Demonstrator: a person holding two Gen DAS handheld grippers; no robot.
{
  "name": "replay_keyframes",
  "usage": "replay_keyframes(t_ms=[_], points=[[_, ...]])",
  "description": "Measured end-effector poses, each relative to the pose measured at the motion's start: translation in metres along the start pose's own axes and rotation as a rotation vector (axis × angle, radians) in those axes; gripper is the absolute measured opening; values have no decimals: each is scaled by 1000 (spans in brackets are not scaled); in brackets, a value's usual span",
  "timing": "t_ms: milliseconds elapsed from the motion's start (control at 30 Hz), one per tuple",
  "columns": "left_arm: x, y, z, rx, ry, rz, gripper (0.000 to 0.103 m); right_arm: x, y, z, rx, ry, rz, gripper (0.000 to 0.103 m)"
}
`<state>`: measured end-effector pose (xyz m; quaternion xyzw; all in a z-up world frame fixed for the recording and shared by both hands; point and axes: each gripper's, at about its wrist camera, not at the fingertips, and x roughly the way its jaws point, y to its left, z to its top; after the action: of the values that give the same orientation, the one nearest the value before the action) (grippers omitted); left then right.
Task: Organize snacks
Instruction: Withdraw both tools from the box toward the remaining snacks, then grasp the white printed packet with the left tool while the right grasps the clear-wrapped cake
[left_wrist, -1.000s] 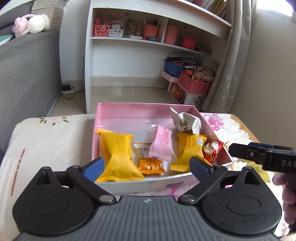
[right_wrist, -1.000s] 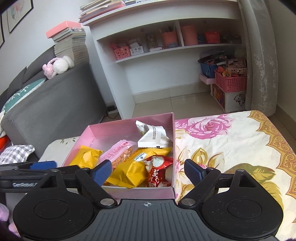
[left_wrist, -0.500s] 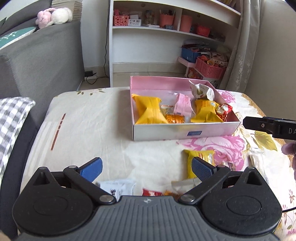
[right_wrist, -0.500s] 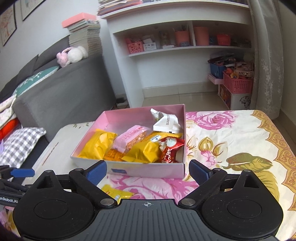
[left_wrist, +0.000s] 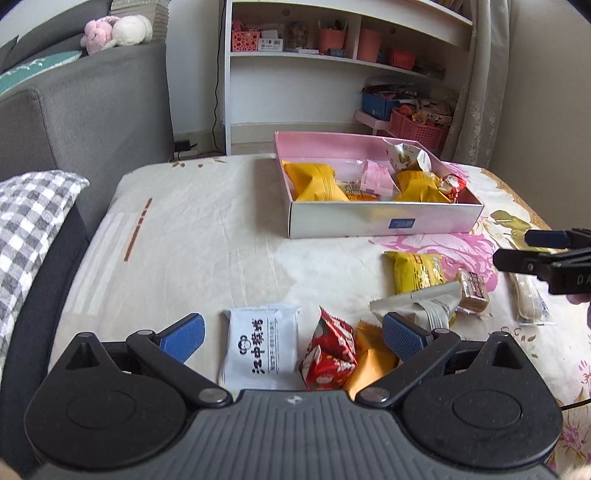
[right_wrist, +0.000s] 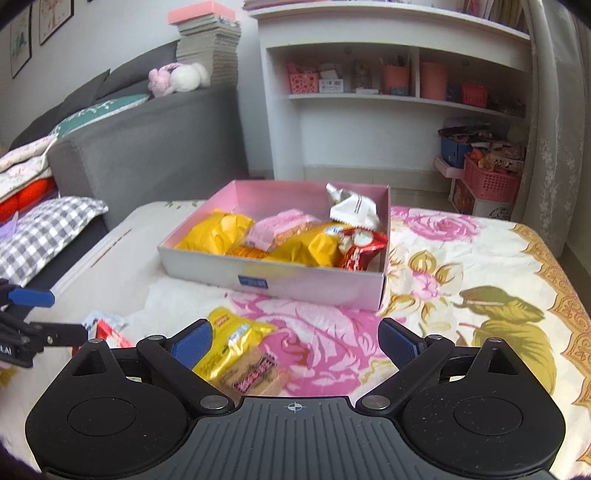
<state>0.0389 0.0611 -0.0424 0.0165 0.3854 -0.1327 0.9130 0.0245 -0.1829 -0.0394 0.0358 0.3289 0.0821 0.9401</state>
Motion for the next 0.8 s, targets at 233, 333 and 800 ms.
replay_keyframes(t_ms=[233,333,800], points=[[-6,1,-11,4,-25,-19,103,-2,0,-22,-88,20,-26,98],[-8,-2,-20,48,-35,-31,103,-3,-6,-36,-97,45,-27,98],[-3,2,-33,142,-12,-36,102,2,-14,-63,-139,83,-61,101]])
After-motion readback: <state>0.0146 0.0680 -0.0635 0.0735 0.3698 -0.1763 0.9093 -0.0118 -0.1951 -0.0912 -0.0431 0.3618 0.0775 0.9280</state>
